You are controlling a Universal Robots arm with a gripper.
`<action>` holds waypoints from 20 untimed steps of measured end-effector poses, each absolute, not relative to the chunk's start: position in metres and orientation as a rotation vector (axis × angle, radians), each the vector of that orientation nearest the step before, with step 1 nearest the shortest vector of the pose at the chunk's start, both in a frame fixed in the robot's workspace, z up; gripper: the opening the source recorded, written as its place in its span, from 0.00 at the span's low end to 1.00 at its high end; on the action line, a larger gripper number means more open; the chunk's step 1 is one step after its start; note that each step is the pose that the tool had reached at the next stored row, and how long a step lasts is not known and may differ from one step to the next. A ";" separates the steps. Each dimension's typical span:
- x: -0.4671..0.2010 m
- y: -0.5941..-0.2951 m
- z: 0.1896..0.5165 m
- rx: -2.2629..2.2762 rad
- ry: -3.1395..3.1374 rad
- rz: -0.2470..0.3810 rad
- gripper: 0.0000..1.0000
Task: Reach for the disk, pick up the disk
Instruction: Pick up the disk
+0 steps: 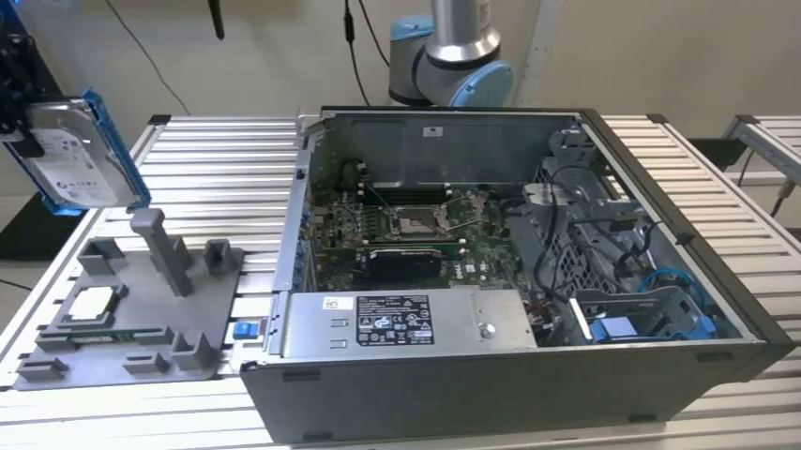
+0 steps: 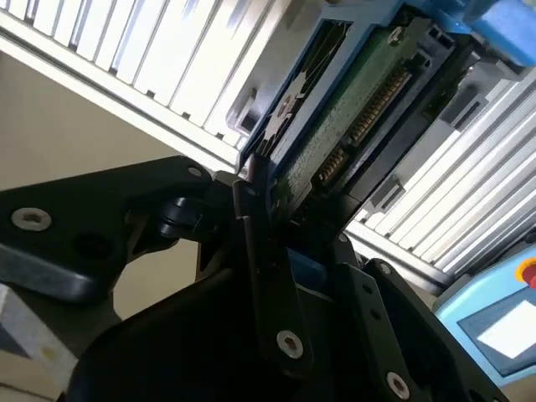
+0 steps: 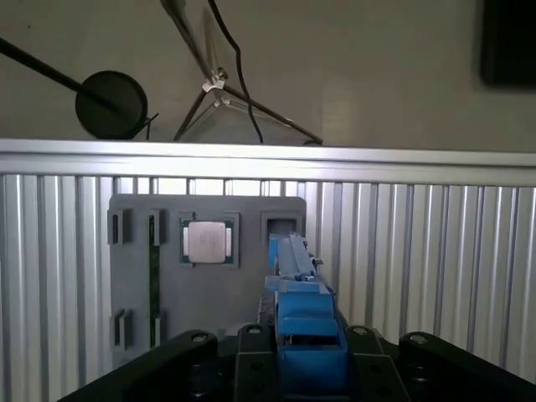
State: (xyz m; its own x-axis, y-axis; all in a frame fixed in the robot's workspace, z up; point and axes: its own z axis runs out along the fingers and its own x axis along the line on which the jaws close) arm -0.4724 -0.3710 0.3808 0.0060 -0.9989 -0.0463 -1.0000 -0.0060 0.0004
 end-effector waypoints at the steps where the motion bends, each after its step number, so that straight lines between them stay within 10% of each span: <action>1: -0.472 -0.371 0.385 -2.205 2.192 0.052 0.00; 20: -0.473 -0.371 0.469 -2.205 2.192 0.052 0.00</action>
State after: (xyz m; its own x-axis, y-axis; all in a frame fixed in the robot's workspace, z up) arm -0.4726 -0.3710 0.4686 0.0059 -0.9989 -0.0464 -1.0000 -0.0059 0.0004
